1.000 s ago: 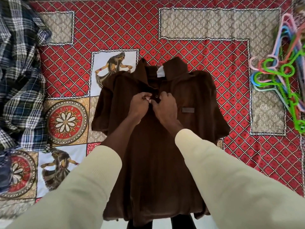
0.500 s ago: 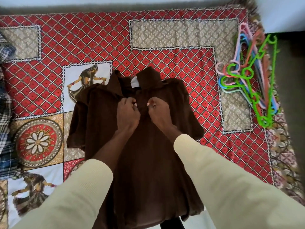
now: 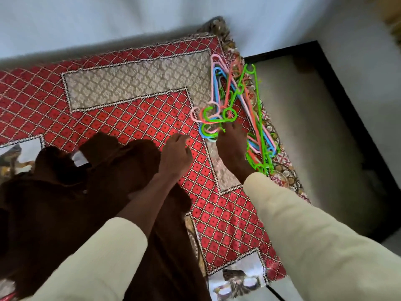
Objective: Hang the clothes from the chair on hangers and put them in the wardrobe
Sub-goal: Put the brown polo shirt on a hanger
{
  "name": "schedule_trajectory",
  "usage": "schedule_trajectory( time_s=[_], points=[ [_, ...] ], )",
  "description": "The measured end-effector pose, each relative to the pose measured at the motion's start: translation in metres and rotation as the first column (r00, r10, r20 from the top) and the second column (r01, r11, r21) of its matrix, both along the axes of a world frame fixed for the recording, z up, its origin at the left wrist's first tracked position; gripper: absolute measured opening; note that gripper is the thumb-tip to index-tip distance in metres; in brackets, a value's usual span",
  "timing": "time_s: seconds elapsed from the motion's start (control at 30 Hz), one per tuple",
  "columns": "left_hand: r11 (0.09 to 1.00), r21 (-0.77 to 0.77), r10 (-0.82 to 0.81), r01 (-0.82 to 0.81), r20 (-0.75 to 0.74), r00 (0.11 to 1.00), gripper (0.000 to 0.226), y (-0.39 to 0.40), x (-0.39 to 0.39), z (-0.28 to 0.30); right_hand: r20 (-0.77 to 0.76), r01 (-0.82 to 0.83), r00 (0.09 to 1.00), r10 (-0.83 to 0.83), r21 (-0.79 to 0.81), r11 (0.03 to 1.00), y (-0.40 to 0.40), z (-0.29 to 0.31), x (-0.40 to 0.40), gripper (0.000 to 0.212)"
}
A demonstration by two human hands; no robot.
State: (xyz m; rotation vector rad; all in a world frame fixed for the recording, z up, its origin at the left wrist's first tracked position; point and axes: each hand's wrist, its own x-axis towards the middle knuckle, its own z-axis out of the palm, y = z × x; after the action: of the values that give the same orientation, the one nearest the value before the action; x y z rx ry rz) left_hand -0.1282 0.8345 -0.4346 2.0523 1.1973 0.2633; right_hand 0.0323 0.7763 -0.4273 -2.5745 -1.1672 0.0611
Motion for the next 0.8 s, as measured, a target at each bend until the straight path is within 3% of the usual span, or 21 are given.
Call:
schedule_trajectory(
  time_s=[0.1,0.17,0.23,0.4,0.8],
  points=[
    [1.000,0.019,-0.004,0.004,0.011,1.000,0.043,0.004,0.040,0.007,-0.052,0.160,0.984,-0.169,-0.138,0.977,0.003,0.002,0.037,0.035],
    [1.000,0.006,0.013,-0.013,0.034,0.999,0.043,0.007,0.056,0.010,-0.084,0.164,0.979,-0.186,-0.222,0.961,0.003,-0.007,0.049,0.042],
    [1.000,-0.005,0.012,-0.012,0.040,0.999,0.042,0.007,0.065,0.011,-0.121,0.144,0.977,-0.176,-0.234,0.962,0.003,-0.013,0.054,0.036],
    [1.000,0.016,0.010,-0.010,0.017,1.000,0.041,0.007,0.069,0.006,-0.110,0.150,0.980,-0.166,-0.141,0.978,0.002,-0.018,0.059,0.016],
    [0.995,0.083,0.059,-0.064,0.052,0.997,0.032,0.014,0.051,0.024,0.102,0.310,0.933,-0.344,0.255,0.916,-0.007,0.017,0.045,0.006]
  ],
)
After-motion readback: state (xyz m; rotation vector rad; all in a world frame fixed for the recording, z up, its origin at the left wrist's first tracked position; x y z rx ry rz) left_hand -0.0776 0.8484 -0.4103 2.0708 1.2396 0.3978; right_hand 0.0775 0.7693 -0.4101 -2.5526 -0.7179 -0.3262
